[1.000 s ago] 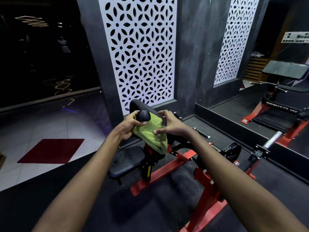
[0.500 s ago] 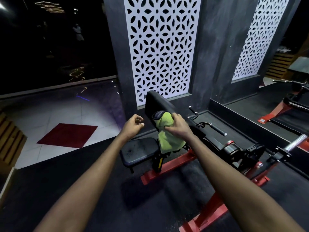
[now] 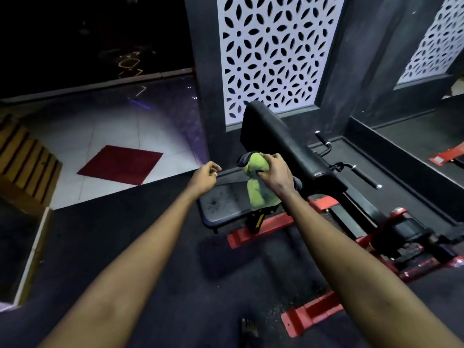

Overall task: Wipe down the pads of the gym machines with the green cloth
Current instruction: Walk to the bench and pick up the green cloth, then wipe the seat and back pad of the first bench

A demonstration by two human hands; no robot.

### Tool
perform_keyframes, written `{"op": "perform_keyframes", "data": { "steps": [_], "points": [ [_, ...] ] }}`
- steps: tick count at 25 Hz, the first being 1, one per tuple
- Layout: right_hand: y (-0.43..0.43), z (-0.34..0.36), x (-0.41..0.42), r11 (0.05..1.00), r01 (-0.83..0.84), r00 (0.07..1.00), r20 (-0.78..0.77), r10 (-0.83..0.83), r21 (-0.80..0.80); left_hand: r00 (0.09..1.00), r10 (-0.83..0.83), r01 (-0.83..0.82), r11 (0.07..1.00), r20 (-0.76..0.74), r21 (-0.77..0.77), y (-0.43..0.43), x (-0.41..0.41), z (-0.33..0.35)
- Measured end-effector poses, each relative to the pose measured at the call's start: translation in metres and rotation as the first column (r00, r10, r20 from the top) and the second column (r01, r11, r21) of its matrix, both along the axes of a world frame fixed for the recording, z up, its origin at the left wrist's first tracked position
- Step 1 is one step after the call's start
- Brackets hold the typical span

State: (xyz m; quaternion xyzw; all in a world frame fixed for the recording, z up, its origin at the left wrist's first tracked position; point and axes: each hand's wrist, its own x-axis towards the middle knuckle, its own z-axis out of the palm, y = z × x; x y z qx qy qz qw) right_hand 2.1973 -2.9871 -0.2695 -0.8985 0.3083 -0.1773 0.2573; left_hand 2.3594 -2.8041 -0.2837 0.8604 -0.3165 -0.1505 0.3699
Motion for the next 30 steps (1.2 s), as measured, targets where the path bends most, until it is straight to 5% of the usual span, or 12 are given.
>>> {"op": "perform_keyframes", "data": {
  "steps": [11,19,30],
  "points": [
    [-0.036,-0.081,0.148,0.999,-0.033,0.981,-0.191,0.034,0.009,0.990,0.074,-0.053,0.983,-0.121,0.173,-0.019,0.134,-0.079],
    [-0.034,-0.158,0.220,0.973,0.099,0.923,-0.384,-0.011,0.209,0.966,-0.047,0.104,0.971,-0.253,0.216,-0.039,0.241,-0.170],
    [-0.051,-0.290,0.266,0.885,0.336,0.891,-0.415,-0.186,0.324,0.934,-0.158,0.298,0.840,-0.320,0.454,-0.063,0.317,-0.298]
  ]
}}
